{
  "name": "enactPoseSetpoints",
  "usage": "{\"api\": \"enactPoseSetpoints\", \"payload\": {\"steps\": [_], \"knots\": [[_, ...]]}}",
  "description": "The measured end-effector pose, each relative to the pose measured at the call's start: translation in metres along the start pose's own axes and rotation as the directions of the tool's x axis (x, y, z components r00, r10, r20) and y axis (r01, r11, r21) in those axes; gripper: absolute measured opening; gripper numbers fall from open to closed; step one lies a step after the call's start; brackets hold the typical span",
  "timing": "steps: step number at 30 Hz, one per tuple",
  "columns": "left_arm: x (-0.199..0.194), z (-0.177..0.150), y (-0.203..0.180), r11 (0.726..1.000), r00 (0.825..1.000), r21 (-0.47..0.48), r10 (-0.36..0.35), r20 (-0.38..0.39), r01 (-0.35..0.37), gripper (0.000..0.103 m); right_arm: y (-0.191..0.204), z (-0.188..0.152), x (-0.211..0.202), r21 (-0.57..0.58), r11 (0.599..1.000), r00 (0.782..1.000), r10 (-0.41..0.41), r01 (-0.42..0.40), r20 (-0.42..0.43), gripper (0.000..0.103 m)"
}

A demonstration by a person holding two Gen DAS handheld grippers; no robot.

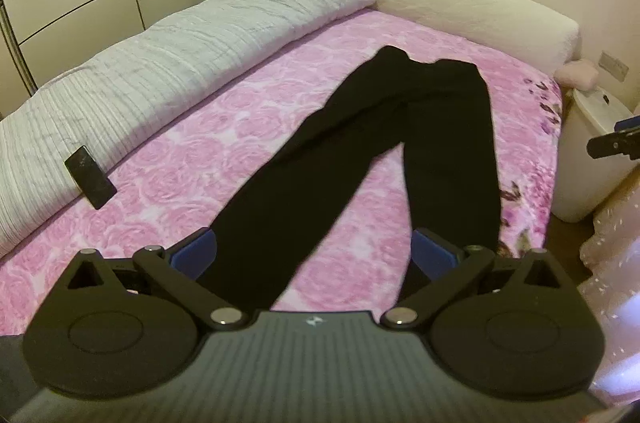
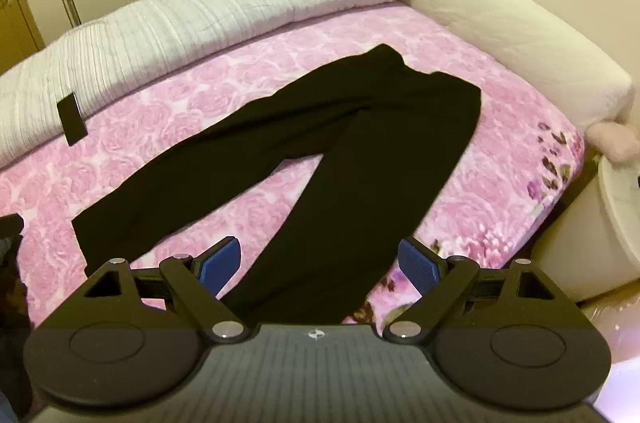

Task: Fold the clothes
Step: 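Lay the unfolded trousers flat on the bed and open the left gripper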

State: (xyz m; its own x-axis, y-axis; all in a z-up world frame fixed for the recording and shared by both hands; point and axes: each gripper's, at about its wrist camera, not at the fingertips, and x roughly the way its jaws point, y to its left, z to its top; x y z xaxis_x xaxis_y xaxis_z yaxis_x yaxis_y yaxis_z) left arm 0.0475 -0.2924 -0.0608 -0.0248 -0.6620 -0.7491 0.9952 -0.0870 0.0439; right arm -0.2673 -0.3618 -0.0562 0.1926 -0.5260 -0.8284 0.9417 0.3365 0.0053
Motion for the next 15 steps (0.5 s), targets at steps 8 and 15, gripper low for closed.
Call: {"api": "enactPoseSetpoints", "payload": {"steps": [8, 15], "knots": [[-0.023, -0.019, -0.062, 0.998, 1.0, 0.061, -0.014, -0.023, 0.016, 0.102, -0.038, -0.049, -0.024, 0.045, 0.998, 0.999, 0.04, -0.039, -0.034, 0.088], [-0.029, -0.037, -0.084, 0.998, 0.998, 0.064, -0.016, -0.056, 0.019, 0.102, -0.052, -0.078, -0.036, 0.061, 0.996, 0.997, 0.063, -0.06, -0.042, 0.088]]}}
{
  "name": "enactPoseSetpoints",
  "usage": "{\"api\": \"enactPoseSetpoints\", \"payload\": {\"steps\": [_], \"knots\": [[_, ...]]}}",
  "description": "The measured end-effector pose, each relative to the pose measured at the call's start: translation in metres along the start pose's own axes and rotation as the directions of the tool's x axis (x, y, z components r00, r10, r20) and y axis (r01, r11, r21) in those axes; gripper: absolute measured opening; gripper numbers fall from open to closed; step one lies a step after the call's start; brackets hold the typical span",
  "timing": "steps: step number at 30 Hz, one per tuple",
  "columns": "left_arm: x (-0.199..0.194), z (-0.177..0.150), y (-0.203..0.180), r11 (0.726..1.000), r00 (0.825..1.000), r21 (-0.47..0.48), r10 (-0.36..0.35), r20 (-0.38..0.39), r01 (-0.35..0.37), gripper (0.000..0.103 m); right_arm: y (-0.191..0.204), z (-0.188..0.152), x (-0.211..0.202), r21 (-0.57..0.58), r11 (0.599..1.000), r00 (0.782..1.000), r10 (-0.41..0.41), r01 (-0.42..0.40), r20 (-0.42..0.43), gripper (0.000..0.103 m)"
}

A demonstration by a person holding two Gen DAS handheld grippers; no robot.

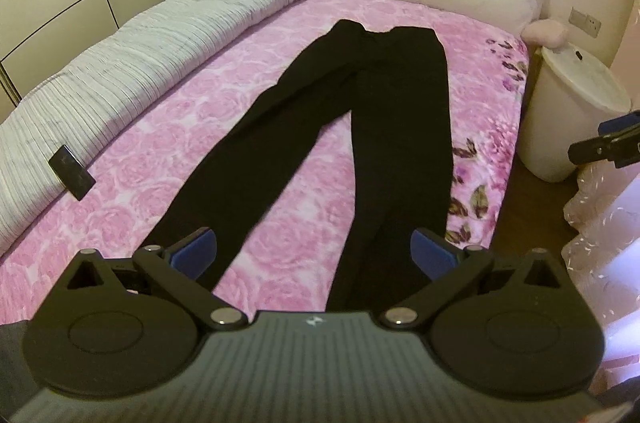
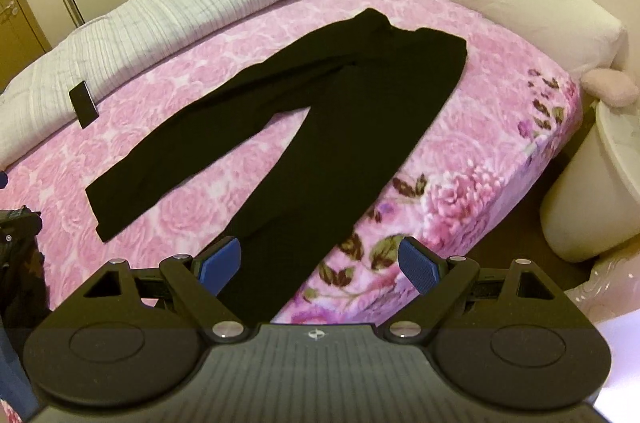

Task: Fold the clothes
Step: 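Lay the unfolded trousers flat on the bed and open the left gripper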

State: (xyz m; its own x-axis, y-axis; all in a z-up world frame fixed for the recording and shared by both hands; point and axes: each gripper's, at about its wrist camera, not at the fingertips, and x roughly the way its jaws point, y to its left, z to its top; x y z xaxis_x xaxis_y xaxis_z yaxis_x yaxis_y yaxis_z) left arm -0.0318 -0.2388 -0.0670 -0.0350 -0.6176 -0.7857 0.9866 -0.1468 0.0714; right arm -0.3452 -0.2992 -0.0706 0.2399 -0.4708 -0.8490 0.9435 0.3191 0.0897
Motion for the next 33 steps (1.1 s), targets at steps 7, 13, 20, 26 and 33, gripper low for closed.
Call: {"api": "enactPoseSetpoints", "payload": {"steps": [7, 13, 20, 26, 33], "knots": [[0.007, -0.012, -0.003, 0.999, 0.999, -0.02, 0.025, -0.026, -0.025, 0.102, -0.017, -0.013, 0.0, -0.011, 1.0, 1.0, -0.003, 0.003, -0.008, 0.088], [0.032, -0.035, 0.011, 0.998, 0.995, -0.038, 0.037, -0.087, -0.041, 0.102, -0.034, -0.016, 0.032, -0.006, 1.0, 0.998, -0.018, 0.017, -0.06, 0.088], [0.095, -0.03, 0.038, 0.996, 0.993, -0.085, 0.011, -0.117, -0.022, 0.102, -0.047, 0.015, 0.068, -0.063, 0.997, 0.992, -0.057, 0.05, -0.114, 0.088], [0.136, 0.007, 0.048, 0.999, 0.995, -0.04, 0.027, -0.1, -0.031, 0.102, -0.07, 0.061, 0.082, -0.165, 0.979, 0.986, -0.139, 0.123, -0.092, 0.088], [0.179, 0.039, 0.028, 0.997, 0.991, -0.021, 0.071, -0.11, -0.073, 0.102, -0.114, 0.111, 0.118, -0.238, 0.958, 0.979, -0.183, 0.158, -0.086, 0.088]]}}
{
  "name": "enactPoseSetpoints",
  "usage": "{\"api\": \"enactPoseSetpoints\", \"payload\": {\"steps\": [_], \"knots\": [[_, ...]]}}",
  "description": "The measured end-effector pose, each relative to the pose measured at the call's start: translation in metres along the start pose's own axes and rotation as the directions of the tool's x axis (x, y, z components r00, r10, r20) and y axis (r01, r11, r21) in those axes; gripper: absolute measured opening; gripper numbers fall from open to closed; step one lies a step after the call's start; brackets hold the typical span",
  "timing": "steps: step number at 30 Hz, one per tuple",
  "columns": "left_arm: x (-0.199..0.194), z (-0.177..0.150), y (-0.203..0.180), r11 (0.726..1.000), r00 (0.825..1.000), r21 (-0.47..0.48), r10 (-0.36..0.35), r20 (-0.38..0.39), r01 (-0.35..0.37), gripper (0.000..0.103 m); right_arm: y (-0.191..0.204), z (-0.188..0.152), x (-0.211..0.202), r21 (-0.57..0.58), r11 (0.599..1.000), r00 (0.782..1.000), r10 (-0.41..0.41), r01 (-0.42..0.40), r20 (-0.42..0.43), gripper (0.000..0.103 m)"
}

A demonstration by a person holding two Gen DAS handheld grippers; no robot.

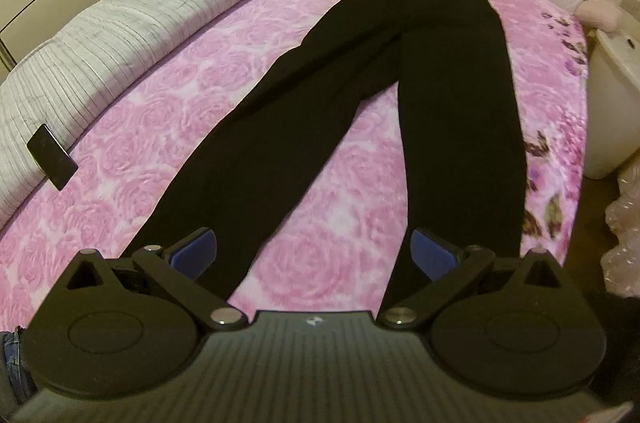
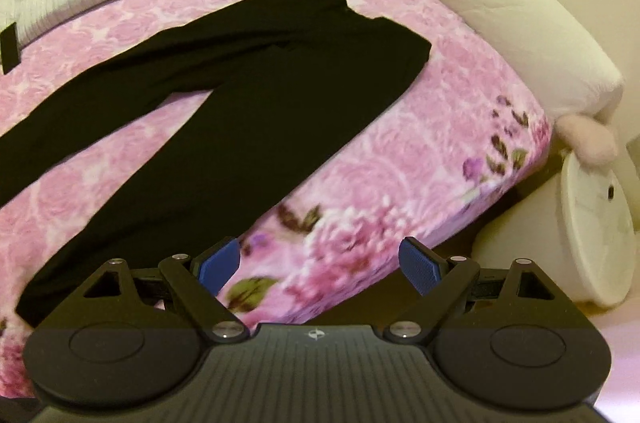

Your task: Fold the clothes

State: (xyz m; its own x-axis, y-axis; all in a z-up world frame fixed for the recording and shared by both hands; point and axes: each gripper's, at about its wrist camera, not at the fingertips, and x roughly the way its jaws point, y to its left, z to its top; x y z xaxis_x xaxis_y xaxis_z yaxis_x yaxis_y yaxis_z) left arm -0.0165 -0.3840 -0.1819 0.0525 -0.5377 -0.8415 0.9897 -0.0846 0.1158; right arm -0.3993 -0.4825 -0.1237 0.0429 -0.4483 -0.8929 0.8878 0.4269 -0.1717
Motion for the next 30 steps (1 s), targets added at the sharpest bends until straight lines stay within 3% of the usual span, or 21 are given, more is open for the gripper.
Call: {"api": "enactPoseSetpoints", "payload": {"steps": [6, 9, 12, 15, 20, 23, 26, 30], "knots": [[0.044, 0.035, -0.077, 0.998, 1.0, 0.054, 0.018, -0.003, -0.018, 0.102, -0.055, 0.045, 0.066, -0.246, 0.968, 0.995, -0.014, 0.038, 0.095, 0.088], [0.08, 0.057, -0.136, 0.999, 0.999, 0.024, 0.034, -0.024, -0.034, 0.102, -0.099, 0.072, 0.117, -0.388, 0.921, 0.992, 0.022, 0.029, 0.127, 0.088], [0.113, 0.079, -0.199, 0.998, 0.993, 0.014, 0.059, -0.101, -0.058, 0.1, -0.143, 0.102, 0.177, -0.54, 0.842, 0.985, 0.08, 0.015, 0.152, 0.088], [0.14, 0.099, -0.267, 0.997, 0.983, 0.047, 0.066, -0.173, -0.058, 0.094, -0.182, 0.128, 0.237, -0.689, 0.725, 0.983, 0.124, 0.005, 0.138, 0.088], [0.174, 0.106, -0.336, 0.989, 0.964, 0.115, 0.123, -0.235, -0.098, 0.083, -0.224, 0.142, 0.318, -0.905, 0.415, 0.977, 0.134, 0.097, 0.166, 0.087], [0.192, 0.105, -0.353, 0.987, 0.957, 0.078, 0.156, -0.244, -0.141, 0.078, -0.236, 0.15, 0.357, -0.954, 0.27, 0.972, 0.156, 0.13, 0.176, 0.082], [0.206, 0.099, -0.36, 0.977, 0.949, 0.04, 0.211, -0.234, -0.207, 0.079, -0.235, 0.154, 0.39, -0.972, 0.161, 0.955, 0.215, 0.173, 0.206, 0.082], [0.215, 0.09, -0.359, 0.96, 0.923, 0.015, 0.274, -0.271, -0.28, 0.08, -0.226, 0.141, 0.426, -0.968, -0.012, 0.928, 0.289, 0.25, 0.236, 0.078]]}}
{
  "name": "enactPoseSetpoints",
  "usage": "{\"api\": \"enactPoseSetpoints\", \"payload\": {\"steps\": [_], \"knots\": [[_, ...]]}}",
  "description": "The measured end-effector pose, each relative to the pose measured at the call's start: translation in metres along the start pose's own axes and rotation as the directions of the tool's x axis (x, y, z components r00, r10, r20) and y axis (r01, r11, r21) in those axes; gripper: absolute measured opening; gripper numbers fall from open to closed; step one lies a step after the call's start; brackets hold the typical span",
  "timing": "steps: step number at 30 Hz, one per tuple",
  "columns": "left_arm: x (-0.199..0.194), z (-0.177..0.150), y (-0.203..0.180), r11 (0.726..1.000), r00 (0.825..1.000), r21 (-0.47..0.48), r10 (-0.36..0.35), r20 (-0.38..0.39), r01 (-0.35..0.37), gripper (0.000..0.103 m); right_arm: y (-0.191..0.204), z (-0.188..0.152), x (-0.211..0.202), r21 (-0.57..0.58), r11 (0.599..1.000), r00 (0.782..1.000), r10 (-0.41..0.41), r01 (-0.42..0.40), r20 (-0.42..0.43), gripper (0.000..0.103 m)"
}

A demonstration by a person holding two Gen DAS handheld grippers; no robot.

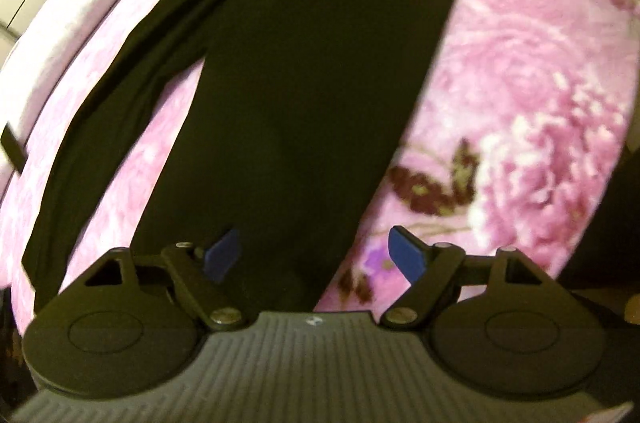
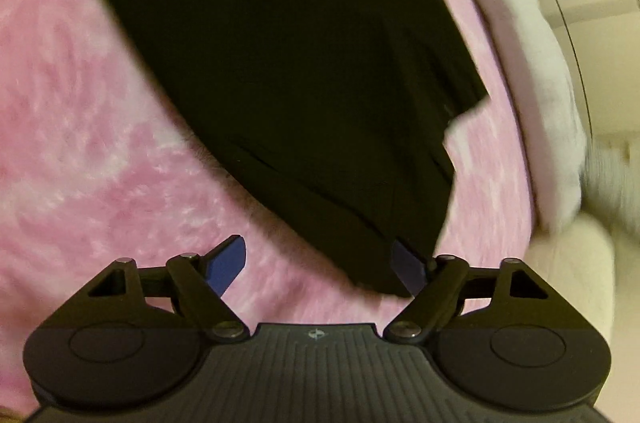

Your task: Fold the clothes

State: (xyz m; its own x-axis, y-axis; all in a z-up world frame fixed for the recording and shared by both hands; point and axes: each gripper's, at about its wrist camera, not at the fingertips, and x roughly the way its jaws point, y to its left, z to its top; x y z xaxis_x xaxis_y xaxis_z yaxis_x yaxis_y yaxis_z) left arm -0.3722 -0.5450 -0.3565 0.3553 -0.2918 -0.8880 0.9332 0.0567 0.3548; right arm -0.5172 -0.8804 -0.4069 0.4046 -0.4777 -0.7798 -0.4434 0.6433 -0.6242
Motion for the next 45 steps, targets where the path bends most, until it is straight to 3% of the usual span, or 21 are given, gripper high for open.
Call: {"api": "enactPoseSetpoints", "payload": {"steps": [5, 9, 15, 17, 21, 26, 28, 30, 32, 40, 43, 45], "knots": [[-0.002, -0.022, 0.006, 0.992, 0.991, -0.006, 0.127, -0.049, -0.128, 0.089, 0.013, -0.012, 0.017, -0.102, 0.993, 0.994, -0.045, 0.055, 0.095, 0.08], [0.002, -0.057, 0.015, 0.977, 0.971, 0.019, 0.212, -0.112, -0.211, 0.09, 0.011, -0.012, 0.018, -0.151, 0.979, 0.985, -0.118, 0.137, 0.128, 0.073], [0.009, -0.127, 0.036, 0.941, 0.916, 0.106, 0.339, -0.214, -0.323, 0.088, 0.011, -0.001, 0.03, -0.214, 0.963, 0.981, -0.137, 0.164, 0.137, 0.073], [0.01, -0.155, 0.045, 0.929, 0.895, 0.139, 0.368, -0.25, -0.343, 0.088, 0.017, 0.002, 0.033, -0.23, 0.958, 0.981, -0.146, 0.173, 0.131, 0.073], [0.019, -0.201, 0.064, 0.915, 0.87, 0.191, 0.399, -0.29, -0.356, 0.084, 0.013, -0.001, 0.045, -0.208, 0.962, 0.981, -0.16, 0.179, 0.106, 0.073], [0.039, -0.234, 0.081, 0.877, 0.843, 0.301, 0.458, -0.282, -0.375, 0.072, 0.016, 0.008, 0.047, -0.207, 0.958, 0.98, -0.187, 0.198, 0.074, 0.073], [0.042, -0.239, 0.087, 0.876, 0.845, 0.302, 0.457, -0.277, -0.375, 0.071, 0.014, 0.009, 0.049, -0.207, 0.956, 0.978, -0.198, 0.207, 0.065, 0.074], [0.043, -0.242, 0.09, 0.884, 0.852, 0.295, 0.442, -0.279, -0.362, 0.056, 0.011, 0.011, 0.052, -0.202, 0.955, 0.976, -0.212, 0.219, 0.056, 0.075], [0.043, -0.243, 0.09, 0.891, 0.858, 0.293, 0.427, -0.285, -0.346, 0.006, 0.008, 0.012, 0.054, -0.195, 0.954, 0.974, -0.222, 0.226, 0.044, 0.075], [0.04, -0.232, 0.101, 0.89, 0.849, 0.241, 0.446, -0.284, -0.387, 0.004, 0.001, 0.003, 0.067, -0.205, 0.942, 0.963, -0.265, 0.268, 0.039, 0.073], [0.045, -0.227, 0.106, 0.894, 0.847, 0.235, 0.441, -0.298, -0.382, 0.004, -0.009, -0.002, 0.076, -0.22, 0.935, 0.961, -0.275, 0.277, 0.043, 0.066], [0.045, -0.224, 0.107, 0.898, 0.844, 0.221, 0.435, -0.313, -0.381, 0.004, -0.009, -0.005, 0.077, -0.262, 0.924, 0.96, -0.267, 0.278, 0.08, 0.055]]}}
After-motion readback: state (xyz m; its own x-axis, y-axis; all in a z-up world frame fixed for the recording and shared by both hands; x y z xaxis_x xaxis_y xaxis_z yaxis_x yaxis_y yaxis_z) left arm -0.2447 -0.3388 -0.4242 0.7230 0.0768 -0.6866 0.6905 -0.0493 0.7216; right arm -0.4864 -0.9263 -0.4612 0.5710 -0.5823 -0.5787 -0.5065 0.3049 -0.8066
